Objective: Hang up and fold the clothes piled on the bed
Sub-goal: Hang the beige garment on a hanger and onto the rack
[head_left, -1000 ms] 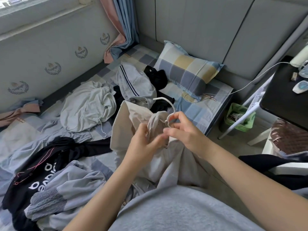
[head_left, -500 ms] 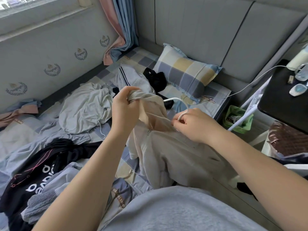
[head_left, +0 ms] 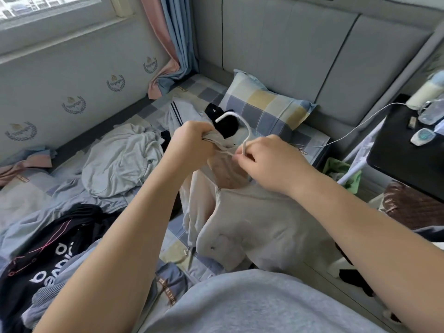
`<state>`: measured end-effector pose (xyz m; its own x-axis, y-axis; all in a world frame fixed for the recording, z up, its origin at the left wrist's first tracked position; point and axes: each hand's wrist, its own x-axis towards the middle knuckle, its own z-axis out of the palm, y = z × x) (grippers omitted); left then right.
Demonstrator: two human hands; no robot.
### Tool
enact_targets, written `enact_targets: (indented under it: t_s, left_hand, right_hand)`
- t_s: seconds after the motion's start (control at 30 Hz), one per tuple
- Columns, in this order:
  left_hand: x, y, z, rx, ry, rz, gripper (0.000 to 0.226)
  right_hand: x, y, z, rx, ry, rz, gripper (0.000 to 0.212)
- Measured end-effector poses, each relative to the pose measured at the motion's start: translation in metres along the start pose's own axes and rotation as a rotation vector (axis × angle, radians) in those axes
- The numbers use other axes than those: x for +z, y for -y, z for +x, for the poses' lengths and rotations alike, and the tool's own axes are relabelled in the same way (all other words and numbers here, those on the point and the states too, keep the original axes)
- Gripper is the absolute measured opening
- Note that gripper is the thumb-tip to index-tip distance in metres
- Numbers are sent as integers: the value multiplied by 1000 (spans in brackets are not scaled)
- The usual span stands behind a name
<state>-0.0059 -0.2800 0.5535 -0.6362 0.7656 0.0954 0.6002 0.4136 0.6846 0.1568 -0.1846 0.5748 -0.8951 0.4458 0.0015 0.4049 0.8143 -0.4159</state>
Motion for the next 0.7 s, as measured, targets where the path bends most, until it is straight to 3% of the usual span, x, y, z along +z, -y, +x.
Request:
enact_targets:
  t_s: [0.07,0.17,0.23,0.33,0.4,0.47,0.53,0.6,0.7]
  left_hand:
    - [2,-1,0,-16,0,-51,32]
    - [1,-1,-3,-36,-17,-216,31]
    - [-1,1,-7,-75,75,-394,21]
    - [-3,8,-15,-74,245,-640,26]
    - [-2,16,-19,10,123,-564,25]
    - [0,22,-22,101,23,-261,26]
    - [5,27,-27,167,114,-12,28]
    - [12,29,-31,179,163,34,23]
    - [18,34,-35,199,77,-70,13]
  right_hand:
    - [-1,1,3,43,145,-113,35]
    - [0,0,4,20,104,-77,37]
    - [0,-3,4,22,108,-46,38]
    - [3,-10,2,31,105,14,34]
    - [4,-14,0,32,24,156,30]
    - [5,-15,-1,20,-32,323,29]
    - [6,-17,0,5,-62,446,27]
    - [9,-21,2,12,-96,497,20]
    - [15,-32,0,-2,-100,587,7]
